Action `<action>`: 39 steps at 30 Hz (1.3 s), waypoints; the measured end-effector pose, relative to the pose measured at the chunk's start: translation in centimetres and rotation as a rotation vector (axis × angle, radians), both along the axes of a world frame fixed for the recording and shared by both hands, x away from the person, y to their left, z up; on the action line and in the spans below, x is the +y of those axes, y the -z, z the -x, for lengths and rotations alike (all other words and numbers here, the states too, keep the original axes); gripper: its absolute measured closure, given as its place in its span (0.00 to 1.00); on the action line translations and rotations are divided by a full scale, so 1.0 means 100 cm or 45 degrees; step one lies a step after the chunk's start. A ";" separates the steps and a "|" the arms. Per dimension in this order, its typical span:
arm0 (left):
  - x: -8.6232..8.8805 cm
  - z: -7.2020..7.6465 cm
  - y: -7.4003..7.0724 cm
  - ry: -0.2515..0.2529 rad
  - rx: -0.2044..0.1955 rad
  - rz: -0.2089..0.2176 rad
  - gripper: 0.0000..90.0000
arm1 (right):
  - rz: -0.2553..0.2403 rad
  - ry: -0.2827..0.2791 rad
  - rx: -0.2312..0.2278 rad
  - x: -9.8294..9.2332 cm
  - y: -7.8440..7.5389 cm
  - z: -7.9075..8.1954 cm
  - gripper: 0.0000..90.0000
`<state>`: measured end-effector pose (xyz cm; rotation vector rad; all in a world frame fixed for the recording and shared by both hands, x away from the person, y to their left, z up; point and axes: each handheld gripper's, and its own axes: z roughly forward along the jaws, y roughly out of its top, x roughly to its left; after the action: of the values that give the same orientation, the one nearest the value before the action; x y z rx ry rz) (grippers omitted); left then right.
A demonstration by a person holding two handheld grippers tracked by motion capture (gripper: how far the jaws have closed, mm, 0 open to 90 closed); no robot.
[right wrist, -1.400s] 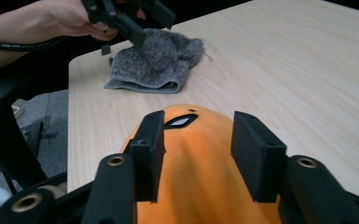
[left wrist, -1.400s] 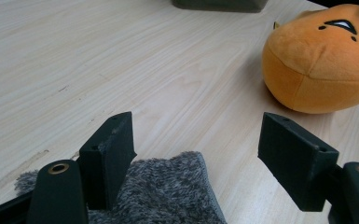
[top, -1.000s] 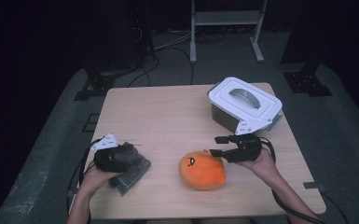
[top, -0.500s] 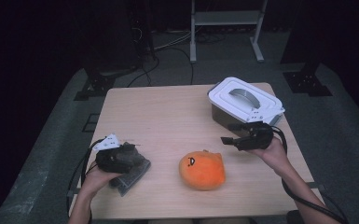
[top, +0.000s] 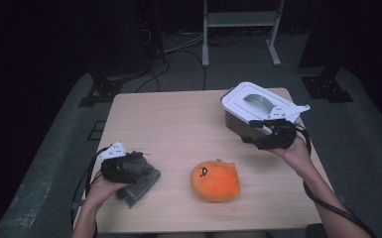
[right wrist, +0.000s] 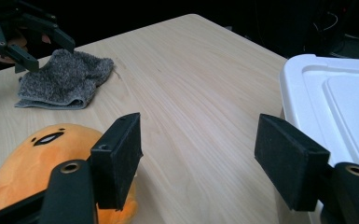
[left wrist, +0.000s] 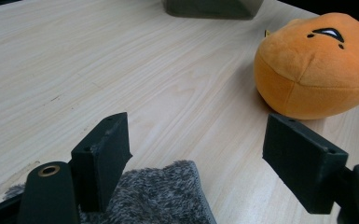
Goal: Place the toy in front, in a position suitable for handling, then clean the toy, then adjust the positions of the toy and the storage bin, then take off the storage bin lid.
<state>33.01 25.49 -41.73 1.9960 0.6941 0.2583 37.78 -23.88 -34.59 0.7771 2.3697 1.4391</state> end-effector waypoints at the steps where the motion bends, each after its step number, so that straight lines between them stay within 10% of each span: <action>1: 0.000 0.000 0.000 0.000 -0.002 -0.003 0.25 | -0.001 -0.001 -0.004 0.000 -0.001 0.000 0.33; 39: -0.002 0.002 -0.002 0.010 -0.008 0.014 0.21 | 0.038 0.040 -0.035 -0.008 -0.019 -0.042 0.32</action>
<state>32.83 25.33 -41.51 1.9861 0.6821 0.2552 41.95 -24.72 -32.69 0.7788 2.3422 1.3900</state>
